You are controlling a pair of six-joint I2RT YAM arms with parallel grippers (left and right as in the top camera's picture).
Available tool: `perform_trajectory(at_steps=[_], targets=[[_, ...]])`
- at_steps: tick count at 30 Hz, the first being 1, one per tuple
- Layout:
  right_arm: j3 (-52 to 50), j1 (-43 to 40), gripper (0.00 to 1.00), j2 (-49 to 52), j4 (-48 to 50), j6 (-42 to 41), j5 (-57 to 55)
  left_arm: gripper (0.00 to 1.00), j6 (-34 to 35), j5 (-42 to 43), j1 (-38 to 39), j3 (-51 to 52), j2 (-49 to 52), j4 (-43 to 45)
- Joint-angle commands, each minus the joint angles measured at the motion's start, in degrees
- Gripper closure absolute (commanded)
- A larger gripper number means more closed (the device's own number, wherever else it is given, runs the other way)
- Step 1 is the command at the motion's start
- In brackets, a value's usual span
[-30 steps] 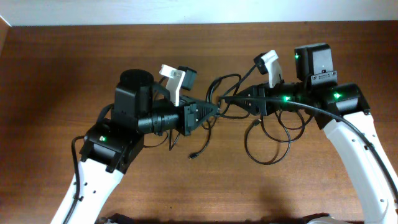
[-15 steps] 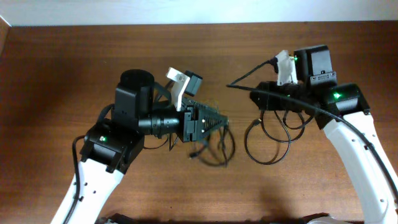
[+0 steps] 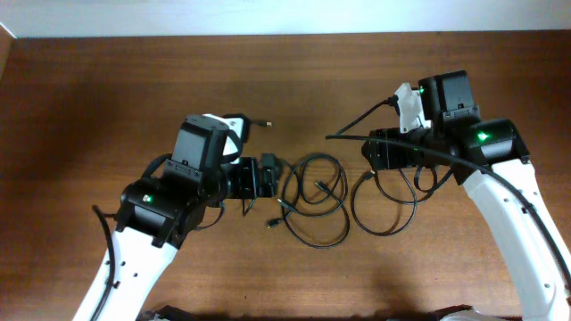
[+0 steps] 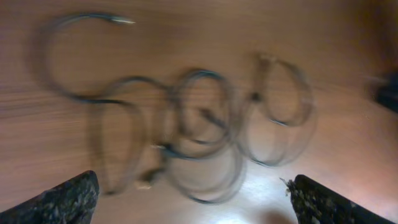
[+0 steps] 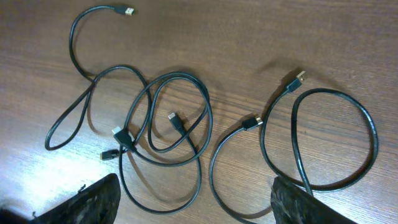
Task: Untangle cables
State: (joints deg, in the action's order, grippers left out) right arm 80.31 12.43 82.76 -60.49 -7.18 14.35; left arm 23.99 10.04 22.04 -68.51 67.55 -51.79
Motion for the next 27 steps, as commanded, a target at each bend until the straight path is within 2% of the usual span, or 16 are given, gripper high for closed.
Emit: perform_trajectory(at_steps=[1, 3, 5, 13, 15, 16, 27], targets=[[0.0, 0.0, 0.23, 5.8, 1.3, 3.0, 3.2, 0.01, 1.4, -15.7, -0.1, 0.1, -0.1, -1.7], [0.0, 0.0, 0.23, 9.9, 3.7, 8.9, 12.2, 0.01, 1.4, -22.0, -0.1, 0.1, 0.0, -3.7], [0.0, 0.0, 0.24, 13.1, 5.6, 10.0, 12.8, 0.01, 1.4, -26.0, -0.1, 0.1, 0.0, -4.9], [0.0, 0.0, 0.23, 28.3, 13.4, 10.0, 12.6, 0.01, 1.4, -26.1, -0.1, 0.1, 0.0, -4.9], [0.0, 0.0, 0.21, 30.5, 14.4, 10.0, 11.7, 0.01, 1.4, -26.1, -0.1, 0.1, 0.0, -4.9], [0.0, 0.0, 0.16, 31.5, 14.5, 10.7, 11.7, 0.01, 1.4, -26.1, -0.1, 0.1, 0.0, -4.9], [-0.3, 5.1, 0.16, 39.6, 14.5, 13.0, 12.4, 0.01, 1.4, -26.1, -0.1, 0.1, 0.0, -4.9]])
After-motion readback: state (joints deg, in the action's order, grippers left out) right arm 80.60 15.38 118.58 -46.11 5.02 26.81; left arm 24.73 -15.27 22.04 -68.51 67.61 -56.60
